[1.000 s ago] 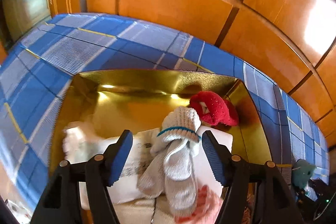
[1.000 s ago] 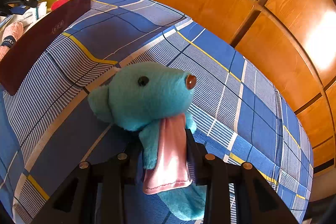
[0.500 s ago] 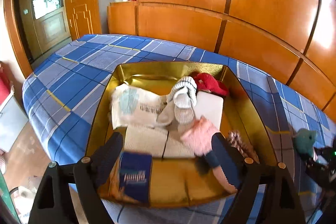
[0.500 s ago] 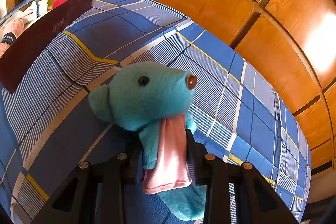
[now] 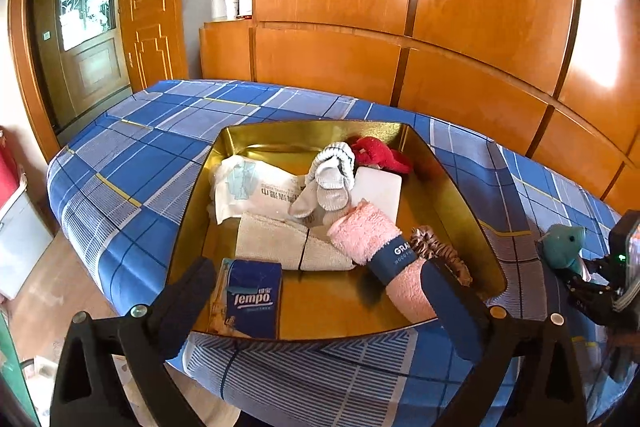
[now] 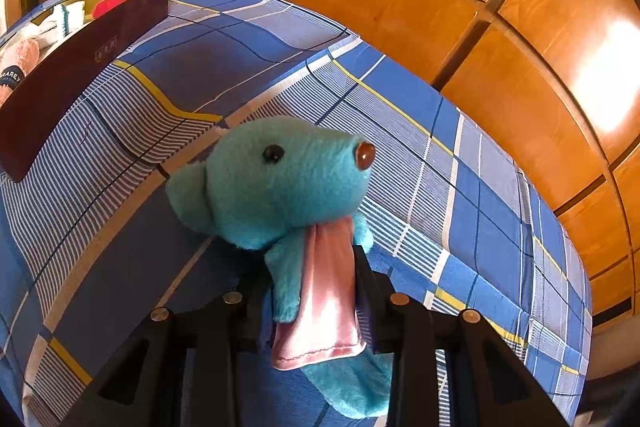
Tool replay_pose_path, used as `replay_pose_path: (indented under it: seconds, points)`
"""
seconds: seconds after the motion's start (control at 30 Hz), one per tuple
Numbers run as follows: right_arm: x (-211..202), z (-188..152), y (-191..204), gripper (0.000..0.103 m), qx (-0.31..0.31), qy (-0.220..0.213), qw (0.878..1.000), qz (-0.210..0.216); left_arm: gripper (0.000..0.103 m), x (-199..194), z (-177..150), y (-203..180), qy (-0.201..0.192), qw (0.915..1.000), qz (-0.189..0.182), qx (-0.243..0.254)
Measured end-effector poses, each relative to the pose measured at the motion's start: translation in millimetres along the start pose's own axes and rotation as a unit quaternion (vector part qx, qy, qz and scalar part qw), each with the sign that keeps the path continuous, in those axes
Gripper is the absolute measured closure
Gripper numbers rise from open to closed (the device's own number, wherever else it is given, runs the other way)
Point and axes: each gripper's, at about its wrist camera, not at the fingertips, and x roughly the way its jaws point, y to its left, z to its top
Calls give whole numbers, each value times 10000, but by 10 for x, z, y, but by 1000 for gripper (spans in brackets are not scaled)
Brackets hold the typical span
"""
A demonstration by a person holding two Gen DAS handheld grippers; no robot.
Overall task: Organize soft objects
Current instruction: 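Carry the teal plush toy over the tray and release it with the right tool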
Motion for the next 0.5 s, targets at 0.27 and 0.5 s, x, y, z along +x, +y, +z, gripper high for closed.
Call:
replay_pose_path:
  seconds: [0.27, 0.5]
  points:
    - [3, 40, 69, 72, 374, 177, 9985, -358, 0, 33, -64, 129, 96, 9998, -63, -178]
    - [-9, 89, 121, 74, 612, 338, 9953, -666, 0, 53, -125, 309, 182, 9993, -55, -329]
